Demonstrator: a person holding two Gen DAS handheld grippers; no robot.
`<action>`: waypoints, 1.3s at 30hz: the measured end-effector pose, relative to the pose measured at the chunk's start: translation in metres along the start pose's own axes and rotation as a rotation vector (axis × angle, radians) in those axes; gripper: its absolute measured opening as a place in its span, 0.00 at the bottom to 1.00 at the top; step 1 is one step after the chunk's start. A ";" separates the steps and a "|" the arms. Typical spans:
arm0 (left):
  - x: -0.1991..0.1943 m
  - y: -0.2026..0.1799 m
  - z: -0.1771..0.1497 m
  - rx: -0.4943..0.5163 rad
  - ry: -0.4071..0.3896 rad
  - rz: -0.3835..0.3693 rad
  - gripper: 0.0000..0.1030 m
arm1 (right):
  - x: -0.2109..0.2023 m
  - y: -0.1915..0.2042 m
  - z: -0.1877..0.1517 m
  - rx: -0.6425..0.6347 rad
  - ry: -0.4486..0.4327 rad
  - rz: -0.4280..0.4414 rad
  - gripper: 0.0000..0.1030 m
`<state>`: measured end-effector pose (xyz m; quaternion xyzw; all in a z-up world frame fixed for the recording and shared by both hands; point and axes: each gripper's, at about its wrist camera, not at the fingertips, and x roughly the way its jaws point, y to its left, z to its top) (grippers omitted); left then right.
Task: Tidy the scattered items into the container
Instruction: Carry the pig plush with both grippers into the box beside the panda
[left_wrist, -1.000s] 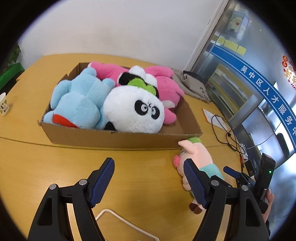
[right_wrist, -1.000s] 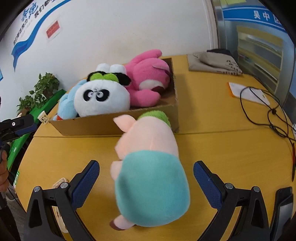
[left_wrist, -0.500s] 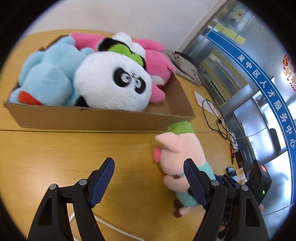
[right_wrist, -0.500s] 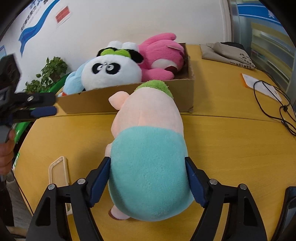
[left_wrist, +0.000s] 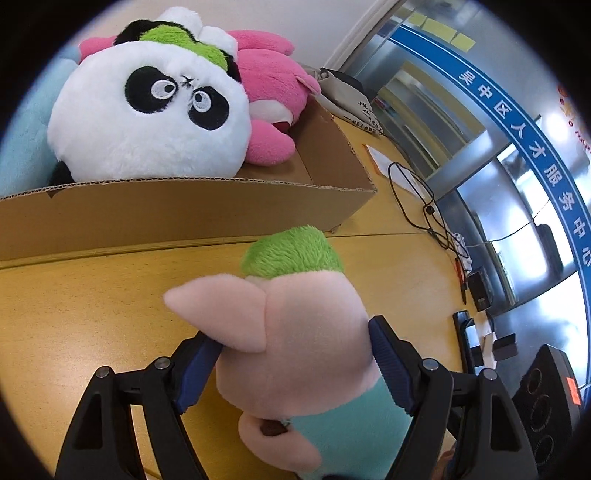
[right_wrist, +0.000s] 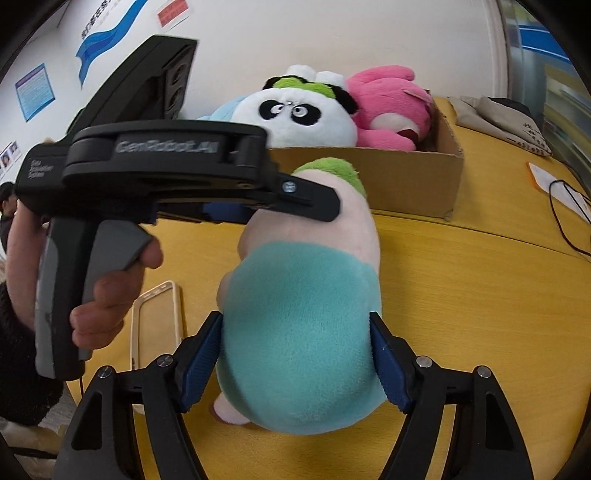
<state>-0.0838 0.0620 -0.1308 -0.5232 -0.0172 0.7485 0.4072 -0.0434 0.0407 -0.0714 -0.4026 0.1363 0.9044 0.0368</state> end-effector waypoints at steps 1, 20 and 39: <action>0.000 -0.002 0.000 0.017 0.004 0.005 0.74 | 0.001 0.003 -0.001 -0.006 0.000 0.004 0.77; -0.068 -0.022 0.045 0.087 -0.060 -0.010 0.57 | -0.035 0.015 0.023 -0.038 -0.156 0.053 0.64; -0.075 -0.037 0.214 0.254 -0.200 0.032 0.57 | -0.037 -0.040 0.190 -0.156 -0.362 0.031 0.64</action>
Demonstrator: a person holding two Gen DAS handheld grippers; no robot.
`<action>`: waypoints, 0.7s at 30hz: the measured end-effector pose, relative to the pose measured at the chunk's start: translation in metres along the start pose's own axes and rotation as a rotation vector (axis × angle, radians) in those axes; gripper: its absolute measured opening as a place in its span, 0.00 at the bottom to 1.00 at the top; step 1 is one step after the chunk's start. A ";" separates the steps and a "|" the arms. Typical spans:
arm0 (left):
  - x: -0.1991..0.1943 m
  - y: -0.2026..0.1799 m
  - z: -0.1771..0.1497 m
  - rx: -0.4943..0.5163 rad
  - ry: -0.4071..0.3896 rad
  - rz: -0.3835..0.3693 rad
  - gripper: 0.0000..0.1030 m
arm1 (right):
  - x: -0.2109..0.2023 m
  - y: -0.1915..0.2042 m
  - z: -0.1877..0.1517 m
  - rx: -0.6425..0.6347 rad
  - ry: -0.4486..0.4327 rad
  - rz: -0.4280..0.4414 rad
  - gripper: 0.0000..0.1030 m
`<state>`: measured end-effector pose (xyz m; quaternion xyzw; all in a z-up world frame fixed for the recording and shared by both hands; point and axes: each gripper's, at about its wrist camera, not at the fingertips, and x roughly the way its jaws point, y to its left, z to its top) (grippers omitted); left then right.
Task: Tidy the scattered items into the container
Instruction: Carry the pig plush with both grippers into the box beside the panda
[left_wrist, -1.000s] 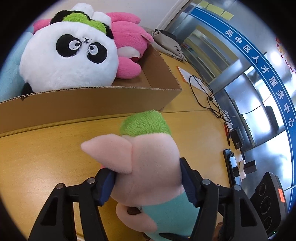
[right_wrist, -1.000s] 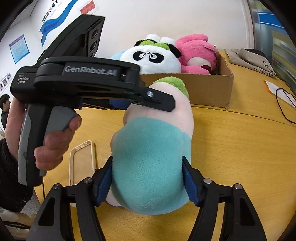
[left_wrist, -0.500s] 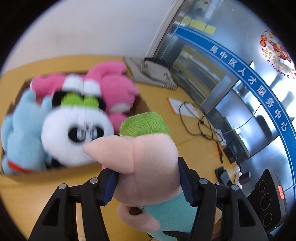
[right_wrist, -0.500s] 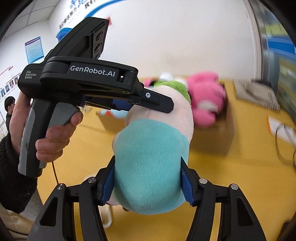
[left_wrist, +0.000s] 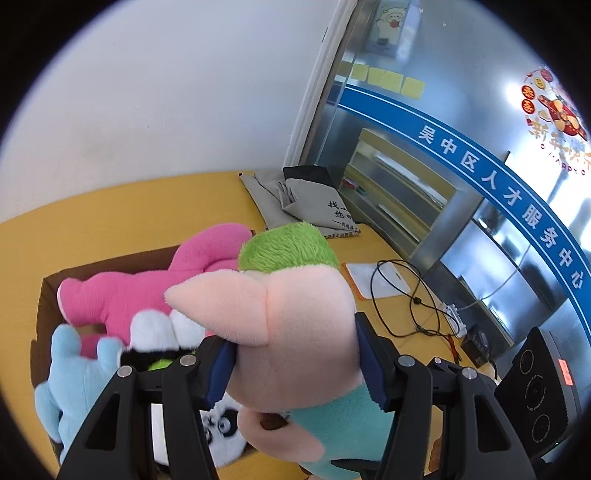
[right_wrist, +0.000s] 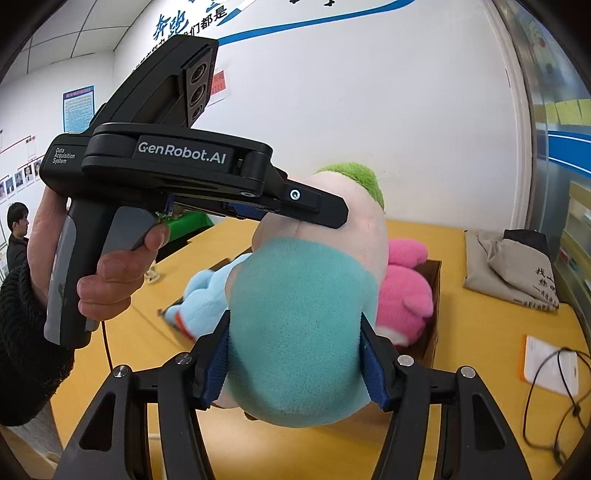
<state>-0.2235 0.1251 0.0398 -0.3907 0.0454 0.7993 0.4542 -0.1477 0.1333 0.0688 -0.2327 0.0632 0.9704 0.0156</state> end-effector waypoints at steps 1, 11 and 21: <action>0.008 0.003 0.003 0.003 0.007 0.000 0.57 | 0.007 -0.007 0.002 0.004 0.002 0.001 0.64; 0.113 0.032 -0.010 -0.024 0.179 -0.001 0.57 | 0.076 -0.070 -0.039 0.061 0.086 -0.012 0.64; 0.136 0.040 -0.040 -0.044 0.245 -0.078 0.59 | 0.091 -0.078 -0.074 0.041 0.207 -0.056 0.65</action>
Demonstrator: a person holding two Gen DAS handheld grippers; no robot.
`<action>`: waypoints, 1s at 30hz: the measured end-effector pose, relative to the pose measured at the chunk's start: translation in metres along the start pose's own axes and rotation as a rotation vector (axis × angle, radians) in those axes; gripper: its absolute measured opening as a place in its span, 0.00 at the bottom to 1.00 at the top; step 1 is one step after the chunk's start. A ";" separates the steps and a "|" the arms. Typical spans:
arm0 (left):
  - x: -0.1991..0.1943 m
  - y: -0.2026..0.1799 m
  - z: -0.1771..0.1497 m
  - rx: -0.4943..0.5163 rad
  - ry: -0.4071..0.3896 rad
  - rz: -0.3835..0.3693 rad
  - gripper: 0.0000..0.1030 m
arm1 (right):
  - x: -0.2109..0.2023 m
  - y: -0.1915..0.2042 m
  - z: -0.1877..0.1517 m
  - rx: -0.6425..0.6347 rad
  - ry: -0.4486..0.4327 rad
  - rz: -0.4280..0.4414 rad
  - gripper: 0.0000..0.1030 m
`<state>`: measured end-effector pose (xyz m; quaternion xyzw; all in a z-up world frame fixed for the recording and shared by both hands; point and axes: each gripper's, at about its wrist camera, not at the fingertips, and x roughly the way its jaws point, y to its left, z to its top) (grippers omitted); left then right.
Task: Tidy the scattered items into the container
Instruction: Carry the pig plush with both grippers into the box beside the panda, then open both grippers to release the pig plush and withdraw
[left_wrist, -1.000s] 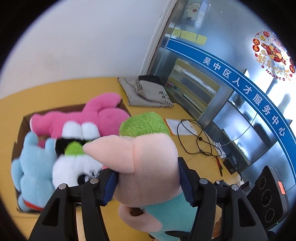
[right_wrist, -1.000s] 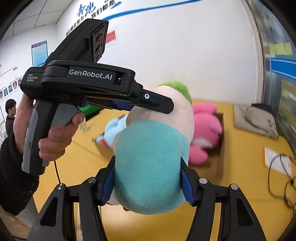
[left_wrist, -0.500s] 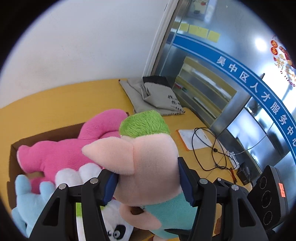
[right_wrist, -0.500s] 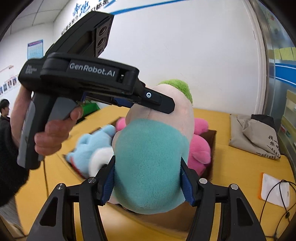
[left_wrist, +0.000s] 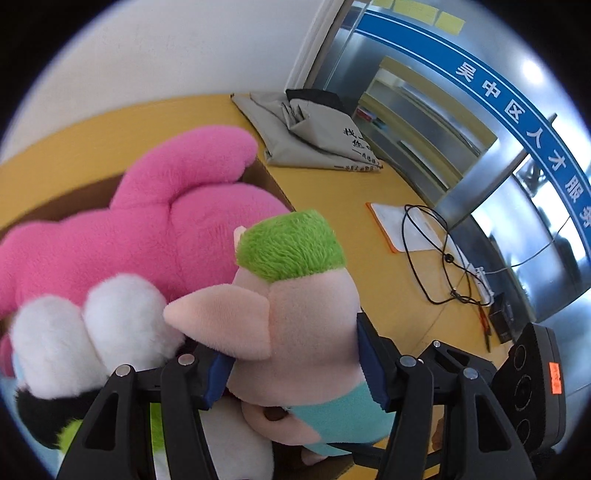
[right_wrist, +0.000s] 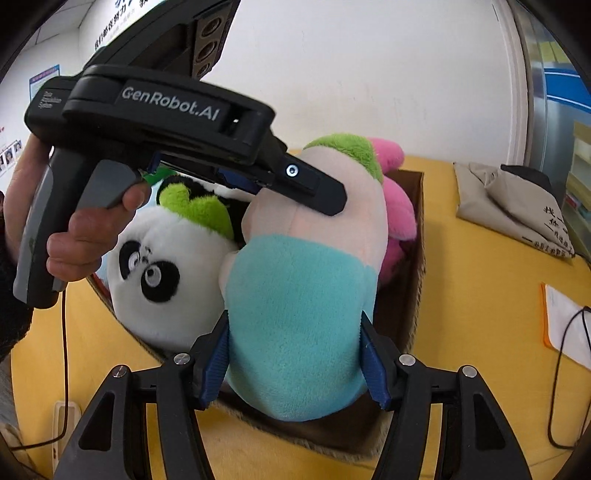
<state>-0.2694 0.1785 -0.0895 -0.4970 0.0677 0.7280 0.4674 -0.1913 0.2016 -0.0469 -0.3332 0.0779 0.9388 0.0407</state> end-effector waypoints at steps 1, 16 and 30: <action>0.002 0.000 -0.002 0.000 -0.001 0.004 0.61 | -0.002 0.001 -0.002 -0.006 0.011 -0.007 0.65; -0.097 -0.032 -0.029 0.080 -0.231 0.159 0.69 | -0.058 0.000 -0.008 0.115 -0.050 -0.115 1.00; -0.212 -0.048 -0.183 0.109 -0.300 0.327 0.74 | -0.121 0.099 -0.037 0.020 -0.078 -0.124 1.00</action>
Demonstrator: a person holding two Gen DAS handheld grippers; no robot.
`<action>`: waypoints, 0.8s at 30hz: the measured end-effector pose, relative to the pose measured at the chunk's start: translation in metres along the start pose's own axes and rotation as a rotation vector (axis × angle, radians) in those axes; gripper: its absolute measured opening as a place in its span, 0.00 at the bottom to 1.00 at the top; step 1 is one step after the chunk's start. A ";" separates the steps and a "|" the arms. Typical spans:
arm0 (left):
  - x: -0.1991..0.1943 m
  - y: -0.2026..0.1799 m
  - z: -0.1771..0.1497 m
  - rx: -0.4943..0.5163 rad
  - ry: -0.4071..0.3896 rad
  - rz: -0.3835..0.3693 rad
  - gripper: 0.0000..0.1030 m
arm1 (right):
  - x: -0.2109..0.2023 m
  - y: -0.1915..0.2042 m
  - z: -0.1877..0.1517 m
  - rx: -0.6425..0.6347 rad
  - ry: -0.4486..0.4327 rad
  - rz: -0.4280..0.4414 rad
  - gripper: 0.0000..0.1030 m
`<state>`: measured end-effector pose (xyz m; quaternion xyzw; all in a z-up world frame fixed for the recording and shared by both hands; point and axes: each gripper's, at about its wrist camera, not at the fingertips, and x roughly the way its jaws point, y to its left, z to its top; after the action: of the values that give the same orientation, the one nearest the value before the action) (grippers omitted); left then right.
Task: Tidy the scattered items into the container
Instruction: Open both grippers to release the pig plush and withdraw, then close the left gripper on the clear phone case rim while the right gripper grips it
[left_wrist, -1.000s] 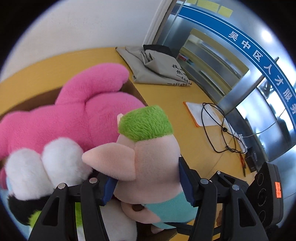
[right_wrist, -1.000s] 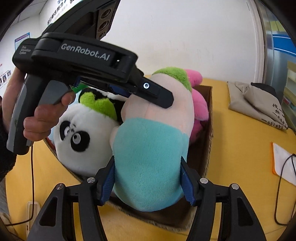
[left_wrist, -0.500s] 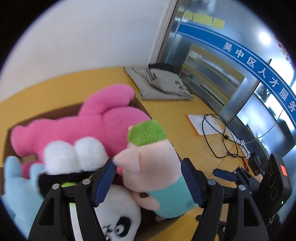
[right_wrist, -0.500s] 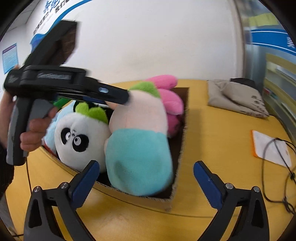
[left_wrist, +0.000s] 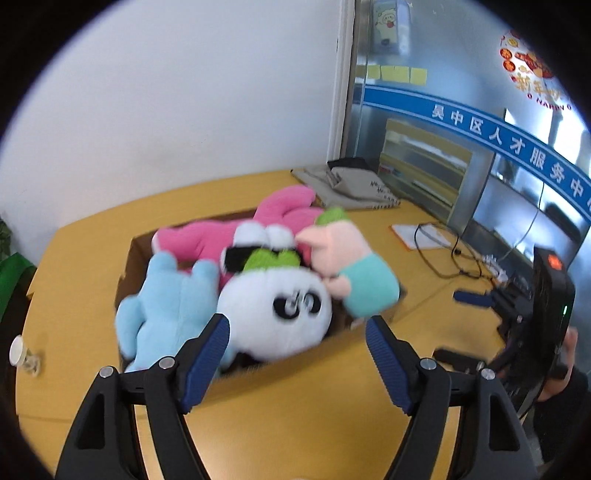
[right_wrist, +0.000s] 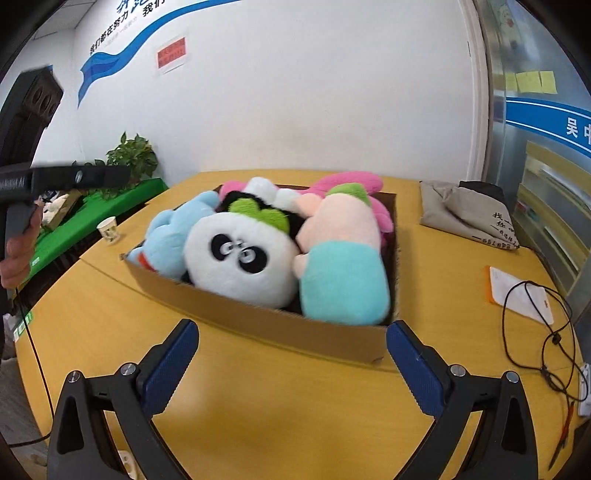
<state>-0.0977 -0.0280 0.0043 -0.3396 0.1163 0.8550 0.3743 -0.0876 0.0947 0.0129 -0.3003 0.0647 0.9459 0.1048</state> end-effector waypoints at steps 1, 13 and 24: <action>-0.005 0.002 -0.010 -0.009 0.008 0.007 0.74 | -0.003 0.005 -0.003 -0.005 -0.001 0.000 1.00; -0.011 0.027 -0.106 -0.183 0.091 -0.015 0.74 | -0.027 0.061 -0.046 -0.111 0.080 0.041 1.00; 0.020 0.033 -0.179 -0.244 0.238 -0.021 0.74 | 0.009 0.125 -0.132 -0.139 0.325 0.223 1.00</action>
<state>-0.0427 -0.1205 -0.1434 -0.4824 0.0517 0.8127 0.3227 -0.0510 -0.0491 -0.0920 -0.4465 0.0481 0.8928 -0.0334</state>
